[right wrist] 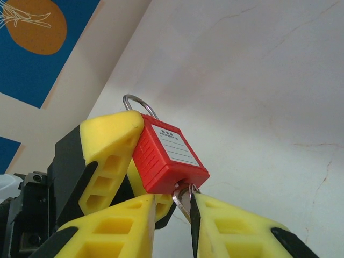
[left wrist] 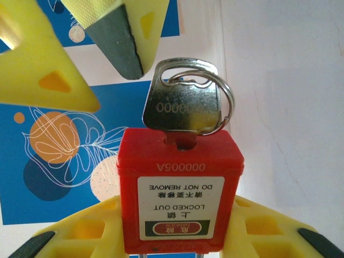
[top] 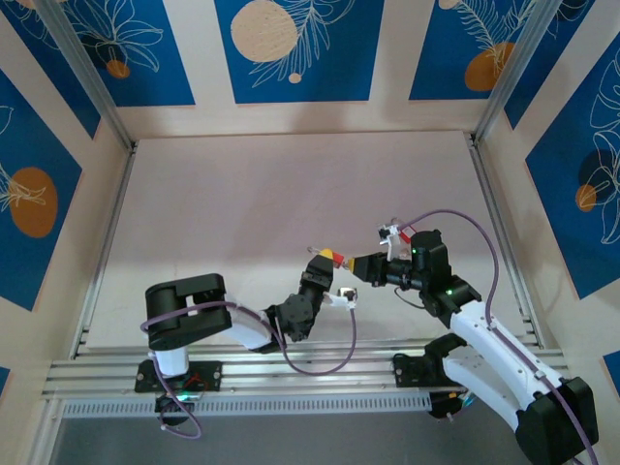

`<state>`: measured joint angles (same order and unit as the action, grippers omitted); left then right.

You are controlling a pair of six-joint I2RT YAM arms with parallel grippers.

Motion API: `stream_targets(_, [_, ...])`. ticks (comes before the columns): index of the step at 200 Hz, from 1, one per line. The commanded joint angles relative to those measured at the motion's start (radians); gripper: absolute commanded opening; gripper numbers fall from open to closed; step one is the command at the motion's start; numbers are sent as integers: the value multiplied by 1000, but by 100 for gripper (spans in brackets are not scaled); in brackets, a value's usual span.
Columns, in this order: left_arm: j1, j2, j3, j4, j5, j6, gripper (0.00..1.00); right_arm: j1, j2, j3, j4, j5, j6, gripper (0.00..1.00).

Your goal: Unlock with the key

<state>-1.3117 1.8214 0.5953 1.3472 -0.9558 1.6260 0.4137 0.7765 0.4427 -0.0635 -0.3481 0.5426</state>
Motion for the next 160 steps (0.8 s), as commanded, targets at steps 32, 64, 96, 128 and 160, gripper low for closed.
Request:
stream_targets(32, [-11,-8,4,59,-24,-9,20,17,9,-16,-8,2,-24,26])
stream_targets(64, [-12,-7,3,59,-24,-11,20,28,25,-12,-6,1,-26,26])
stream_targets(96, [-12,-8,3,59,-26,-14,20,40,31,-5,-11,11,-33,26])
stream_targets(128, [-11,-3,3,59,-25,-17,20,40,25,2,-21,11,-36,27])
stream_targets(160, [-11,1,6,59,-24,-20,19,40,17,5,-41,27,-43,31])
